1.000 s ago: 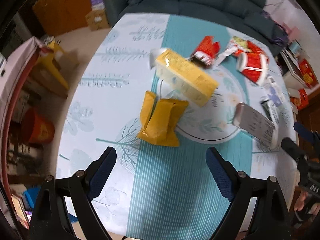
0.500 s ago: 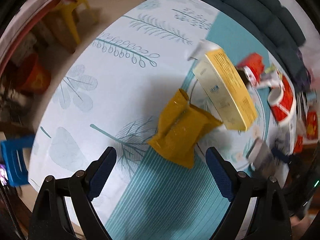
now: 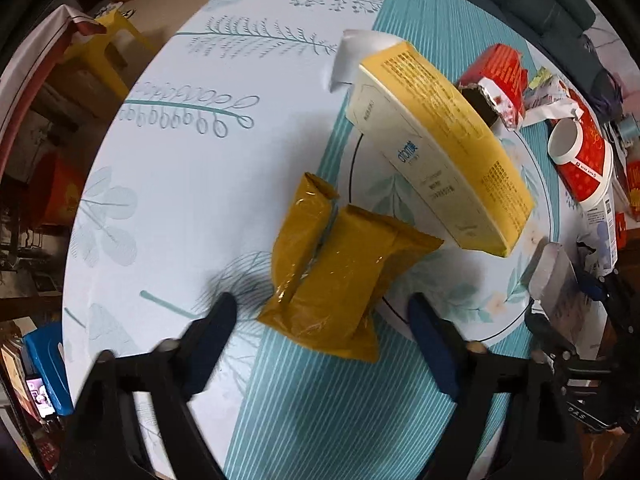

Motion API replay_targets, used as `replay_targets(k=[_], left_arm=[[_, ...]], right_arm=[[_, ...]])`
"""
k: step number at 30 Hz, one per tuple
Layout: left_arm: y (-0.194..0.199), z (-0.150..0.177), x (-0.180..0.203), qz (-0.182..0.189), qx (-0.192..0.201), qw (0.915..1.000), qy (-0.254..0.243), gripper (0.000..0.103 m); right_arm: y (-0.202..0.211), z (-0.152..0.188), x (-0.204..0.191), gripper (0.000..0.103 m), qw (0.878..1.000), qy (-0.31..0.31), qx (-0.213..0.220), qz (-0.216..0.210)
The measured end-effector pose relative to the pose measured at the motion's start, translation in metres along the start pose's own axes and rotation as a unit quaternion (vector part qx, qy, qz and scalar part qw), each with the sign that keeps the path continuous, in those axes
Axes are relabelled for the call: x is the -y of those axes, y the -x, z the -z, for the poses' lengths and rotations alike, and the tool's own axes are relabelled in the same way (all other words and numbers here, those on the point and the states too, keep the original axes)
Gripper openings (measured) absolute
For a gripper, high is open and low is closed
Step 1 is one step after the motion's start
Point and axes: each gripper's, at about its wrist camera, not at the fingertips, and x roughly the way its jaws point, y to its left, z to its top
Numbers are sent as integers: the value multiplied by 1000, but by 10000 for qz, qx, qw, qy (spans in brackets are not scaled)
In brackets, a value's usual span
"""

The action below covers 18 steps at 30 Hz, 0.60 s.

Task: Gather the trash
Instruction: 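Grasp the silver box with the right tool while the left tool grasps the yellow wrapper, then lift the silver box and yellow wrapper off the table toward the bin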

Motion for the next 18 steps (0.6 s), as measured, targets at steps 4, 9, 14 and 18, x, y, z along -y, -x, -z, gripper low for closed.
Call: replay_targets(k=[4, 9, 14, 18], left_arm=[[-5, 3, 6, -18, 10, 10000, -51, 55], [0, 16, 12, -240, 81, 9994, -247, 17], [27, 41, 23, -295, 371, 9971, -604, 14], [60, 68, 29, -86, 674, 9928, -987, 14]], right_arm=[[9, 6, 5, 66, 9990, -413, 61, -180], [23, 18, 9, 66, 9936, -1035, 194, -421], [45, 29, 5, 66, 9851, -1561, 427, -581], [67, 43, -2, 66, 9699, -2217, 674, -747]])
